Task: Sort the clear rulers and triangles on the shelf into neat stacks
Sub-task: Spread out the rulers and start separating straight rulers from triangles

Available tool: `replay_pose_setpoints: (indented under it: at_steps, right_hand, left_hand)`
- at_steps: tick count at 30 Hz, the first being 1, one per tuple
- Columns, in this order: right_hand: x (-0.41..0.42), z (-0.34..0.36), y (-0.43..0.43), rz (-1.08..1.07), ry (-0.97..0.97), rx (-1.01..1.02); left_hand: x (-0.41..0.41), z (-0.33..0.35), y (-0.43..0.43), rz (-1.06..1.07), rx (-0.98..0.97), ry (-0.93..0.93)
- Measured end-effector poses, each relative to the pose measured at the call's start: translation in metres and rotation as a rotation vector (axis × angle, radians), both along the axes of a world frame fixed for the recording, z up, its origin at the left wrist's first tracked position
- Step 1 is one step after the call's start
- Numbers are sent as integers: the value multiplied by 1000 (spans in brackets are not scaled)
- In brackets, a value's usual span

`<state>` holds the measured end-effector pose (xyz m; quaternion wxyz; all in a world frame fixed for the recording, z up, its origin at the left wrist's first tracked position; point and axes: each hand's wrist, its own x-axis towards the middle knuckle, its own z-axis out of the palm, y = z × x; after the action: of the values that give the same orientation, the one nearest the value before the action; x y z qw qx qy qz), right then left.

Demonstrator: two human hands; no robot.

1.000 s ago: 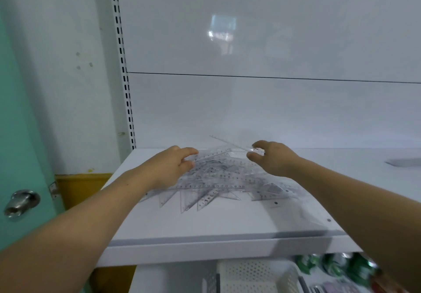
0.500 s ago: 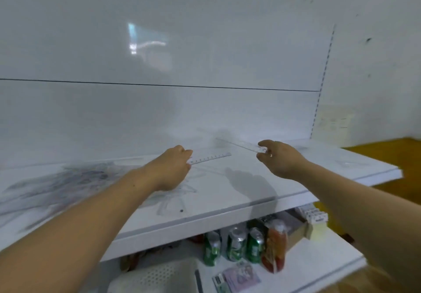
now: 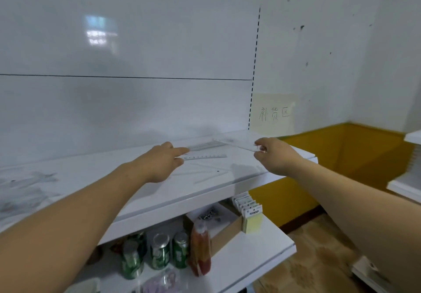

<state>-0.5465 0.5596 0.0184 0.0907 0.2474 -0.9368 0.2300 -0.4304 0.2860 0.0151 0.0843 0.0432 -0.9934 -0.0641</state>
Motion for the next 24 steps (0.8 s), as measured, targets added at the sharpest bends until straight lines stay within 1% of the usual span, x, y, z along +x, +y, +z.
replay_pose_setpoints:
  at_steps: [5,9,12,17,20,24]
  right_hand:
    - [-58,-9,-16,17,0,70]
    - [-118,-10,-41,71,-25,171]
    - [-149,-6,-60,144,-45,258]
    - [-184,-3,-95,265,-42,361]
    - [-200,-5,-113,370,-57,374]
    - [-217,-12,-127,507,-78,360]
  left_hand:
    - [-35,-1,-9,-23,-21,1]
    - [-75,-2,-34,-41,21,60]
    - [-99,-7,-47,25,86,90]
    - [-120,-18,-62,179,158,57]
    - [-125,-26,-68,288,172,24]
    - [-131,-32,-59,384,180,48]
